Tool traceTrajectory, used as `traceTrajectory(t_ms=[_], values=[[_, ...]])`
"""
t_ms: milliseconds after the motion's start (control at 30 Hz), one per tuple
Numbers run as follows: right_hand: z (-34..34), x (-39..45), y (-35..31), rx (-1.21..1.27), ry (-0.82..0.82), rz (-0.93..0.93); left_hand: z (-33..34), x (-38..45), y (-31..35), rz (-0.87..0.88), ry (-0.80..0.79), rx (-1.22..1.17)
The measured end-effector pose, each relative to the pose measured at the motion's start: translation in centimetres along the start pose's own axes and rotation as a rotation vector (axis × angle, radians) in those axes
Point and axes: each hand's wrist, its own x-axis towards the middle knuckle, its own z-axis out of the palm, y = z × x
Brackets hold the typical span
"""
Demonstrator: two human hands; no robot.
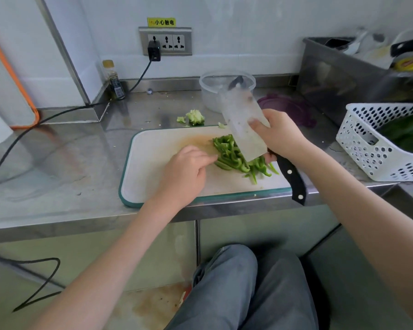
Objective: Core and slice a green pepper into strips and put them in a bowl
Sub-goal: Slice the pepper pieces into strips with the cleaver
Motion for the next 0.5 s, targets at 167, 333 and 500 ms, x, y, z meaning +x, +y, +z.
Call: traceTrajectory(t_ms=[167,333,500], values=[[0.5,0.7,0.6,0.274,0.045,0.133,0.4,3.5,3.8,-0.705,-0.041,-0.878],[0.5,0.8,0.4,0.465,0.018,0.158,0.6,6.6,4.3,-0.979,-0.217,-1.580],[0.6,1.6,1.4,0.356,0.088,0.166,0.6,7.3,3.1,-1.044,-0.272,-1.690]])
